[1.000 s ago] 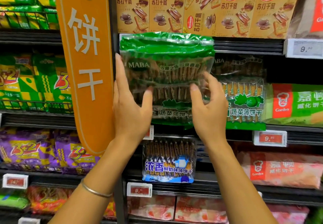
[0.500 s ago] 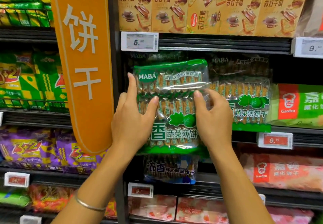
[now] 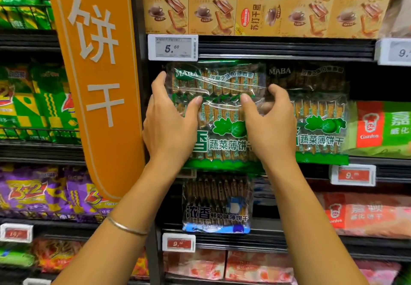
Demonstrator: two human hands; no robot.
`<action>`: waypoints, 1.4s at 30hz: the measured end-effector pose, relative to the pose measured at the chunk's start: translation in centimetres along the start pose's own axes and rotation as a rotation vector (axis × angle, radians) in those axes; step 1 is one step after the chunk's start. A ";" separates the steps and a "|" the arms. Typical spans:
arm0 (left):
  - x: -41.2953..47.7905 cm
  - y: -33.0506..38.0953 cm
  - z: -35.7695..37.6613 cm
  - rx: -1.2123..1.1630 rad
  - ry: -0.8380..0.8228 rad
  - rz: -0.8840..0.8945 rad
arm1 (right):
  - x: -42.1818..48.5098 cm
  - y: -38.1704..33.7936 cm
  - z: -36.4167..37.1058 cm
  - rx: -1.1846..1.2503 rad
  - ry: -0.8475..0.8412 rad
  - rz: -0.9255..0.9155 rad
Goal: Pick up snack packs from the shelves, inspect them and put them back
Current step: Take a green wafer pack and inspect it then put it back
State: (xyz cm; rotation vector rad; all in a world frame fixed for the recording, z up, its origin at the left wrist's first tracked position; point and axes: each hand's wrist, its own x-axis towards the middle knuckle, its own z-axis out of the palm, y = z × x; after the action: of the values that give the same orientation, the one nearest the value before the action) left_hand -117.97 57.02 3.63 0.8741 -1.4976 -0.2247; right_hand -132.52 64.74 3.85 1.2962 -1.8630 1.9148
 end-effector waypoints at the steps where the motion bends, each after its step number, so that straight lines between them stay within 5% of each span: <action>1: 0.0 0.0 0.1 -0.017 0.003 -0.002 | -0.4 0.3 -0.3 0.033 -0.045 -0.008; 7: -0.1 -0.4 0.4 -0.135 0.041 -0.013 | -3.2 2.9 -2.0 -0.002 -0.447 -0.220; 11: 0.0 -1.1 0.3 -0.213 0.021 -0.054 | -3.0 3.5 -2.0 -0.080 -0.495 -0.294; 17: -1.8 -3.6 -2.3 -0.304 -0.452 0.020 | -3.3 4.3 -1.9 0.004 -0.414 -0.335; 21: -3.1 -4.2 -2.9 -0.047 -0.652 0.175 | -2.9 4.7 -2.4 0.047 -0.407 -0.332; 26: -3.1 -4.1 -2.1 -0.054 -0.521 0.304 | -2.7 5.1 -2.6 0.097 -0.353 -0.326; 42: -1.1 -3.8 -0.3 -0.008 -0.438 0.246 | -1.5 5.3 -0.9 0.010 -0.247 -0.277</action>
State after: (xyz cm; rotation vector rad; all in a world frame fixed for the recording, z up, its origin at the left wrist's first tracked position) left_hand -116.35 55.25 0.47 0.6491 -1.9940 -0.2501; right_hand -135.47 65.10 -0.85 1.7585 -1.6661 1.6883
